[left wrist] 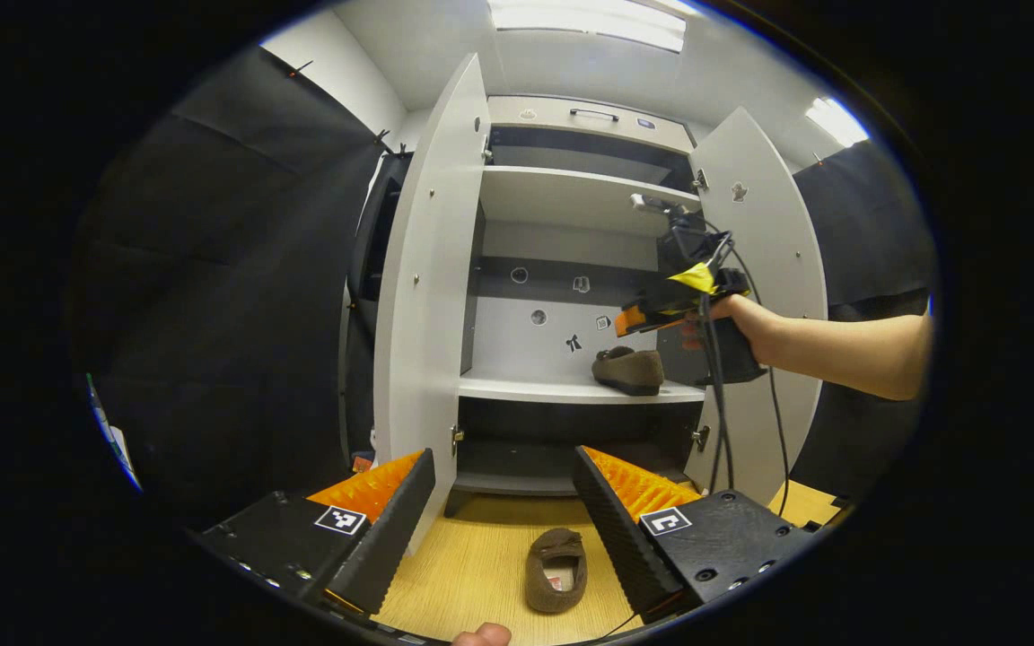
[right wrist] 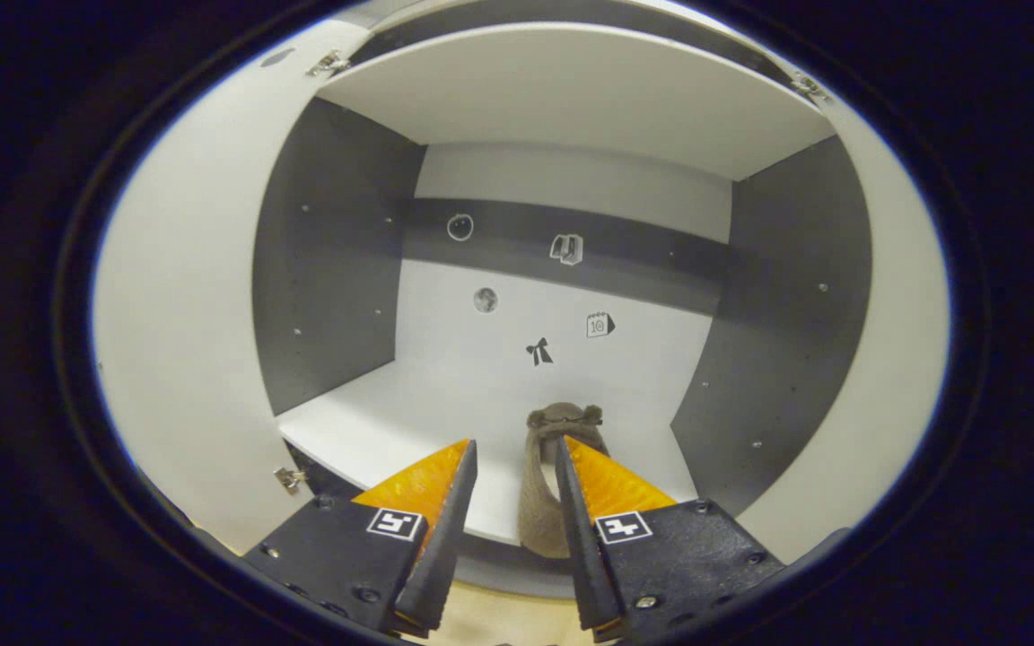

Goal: Grab one shoe with the right hand and put it into the shoe cabinet, grab the other shoe with the left hand and put it into the shoe cabinet; then close the right door with the right hand and the left door with the left hand.

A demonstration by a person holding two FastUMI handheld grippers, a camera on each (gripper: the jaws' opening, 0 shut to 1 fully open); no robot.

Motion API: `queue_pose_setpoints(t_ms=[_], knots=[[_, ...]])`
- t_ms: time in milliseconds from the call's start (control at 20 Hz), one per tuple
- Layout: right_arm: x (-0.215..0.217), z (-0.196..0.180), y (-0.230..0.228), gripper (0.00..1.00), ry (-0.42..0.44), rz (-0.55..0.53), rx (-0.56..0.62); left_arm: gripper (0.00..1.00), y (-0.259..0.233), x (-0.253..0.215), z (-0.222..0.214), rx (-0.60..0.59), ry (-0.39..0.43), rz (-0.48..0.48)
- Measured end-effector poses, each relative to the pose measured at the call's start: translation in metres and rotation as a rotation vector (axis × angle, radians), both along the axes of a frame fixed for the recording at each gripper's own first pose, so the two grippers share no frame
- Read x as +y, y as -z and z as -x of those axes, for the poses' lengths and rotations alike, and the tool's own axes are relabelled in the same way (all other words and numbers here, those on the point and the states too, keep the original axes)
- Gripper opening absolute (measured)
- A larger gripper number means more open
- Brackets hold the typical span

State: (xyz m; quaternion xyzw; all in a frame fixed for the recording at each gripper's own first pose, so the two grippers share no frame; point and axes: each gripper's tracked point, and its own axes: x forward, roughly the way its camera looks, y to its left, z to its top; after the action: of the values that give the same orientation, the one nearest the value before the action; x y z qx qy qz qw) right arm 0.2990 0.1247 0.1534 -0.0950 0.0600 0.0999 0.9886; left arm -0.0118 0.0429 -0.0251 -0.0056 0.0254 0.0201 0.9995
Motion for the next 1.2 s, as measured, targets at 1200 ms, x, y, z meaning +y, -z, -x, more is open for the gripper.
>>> queue_pose_setpoints(t_ms=[1200], knots=[[-0.099,0.312,0.167,0.76,0.221,-0.16,-0.093,0.95,0.125,-0.054,-0.027,0.305,0.196,0.037]])
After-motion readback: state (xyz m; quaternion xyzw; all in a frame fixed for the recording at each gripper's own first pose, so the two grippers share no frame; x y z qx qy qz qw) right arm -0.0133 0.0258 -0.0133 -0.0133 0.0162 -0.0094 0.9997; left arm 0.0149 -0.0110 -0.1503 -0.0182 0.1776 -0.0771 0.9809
